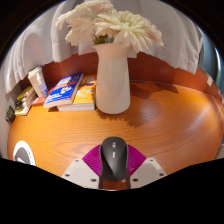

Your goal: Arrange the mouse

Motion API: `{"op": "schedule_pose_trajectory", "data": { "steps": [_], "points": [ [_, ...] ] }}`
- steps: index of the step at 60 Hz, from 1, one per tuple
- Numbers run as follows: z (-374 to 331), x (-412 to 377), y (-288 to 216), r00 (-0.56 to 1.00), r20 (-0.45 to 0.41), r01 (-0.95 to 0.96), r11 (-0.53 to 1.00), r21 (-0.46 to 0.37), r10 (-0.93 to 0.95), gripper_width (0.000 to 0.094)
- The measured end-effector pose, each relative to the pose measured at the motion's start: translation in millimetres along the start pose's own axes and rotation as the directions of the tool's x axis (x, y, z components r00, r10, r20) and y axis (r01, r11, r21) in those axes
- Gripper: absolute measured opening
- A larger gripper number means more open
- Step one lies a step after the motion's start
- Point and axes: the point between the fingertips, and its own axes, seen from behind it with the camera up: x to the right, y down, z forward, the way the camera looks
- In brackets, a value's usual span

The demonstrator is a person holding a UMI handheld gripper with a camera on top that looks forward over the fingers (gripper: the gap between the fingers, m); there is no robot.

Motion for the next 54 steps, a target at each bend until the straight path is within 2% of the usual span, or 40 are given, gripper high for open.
{"op": "schedule_pose_trajectory", "data": {
  "steps": [7, 12, 18, 23, 29, 39, 49, 54],
  "points": [
    [-44.6, -28.0, -49.6, 1.0, -0.023, -0.015, 0.995, 0.095, 0.017, 0.0305],
    [-81.4, -64.2, -89.1, 0.999, -0.034, -0.007, 0.98, 0.197, 0.014, 0.0305],
    [-127.0, -123.7, -128.1, 1.0, -0.013, 0.006, 0.96, 0.281, -0.003, 0.0305],
    [-151.6, -182.5, -140.7, 0.999, 0.012, 0.025, 0.942, 0.335, -0.031, 0.0306],
    [-156.8, -255.5, -130.1, 0.996, 0.051, 0.055, 0.944, 0.327, -0.076, 0.0309],
    [-120.6, -350.3, -54.4, 0.985, 0.112, 0.109, 0.973, 0.202, -0.134, 0.0307],
    [-78.0, -380.3, 37.9, 0.982, 0.104, 0.151, 0.987, 0.051, -0.156, 0.0304],
    [-62.6, -380.2, 70.1, 0.983, 0.093, 0.159, 0.987, 0.004, -0.159, 0.0305]
  ]
}}
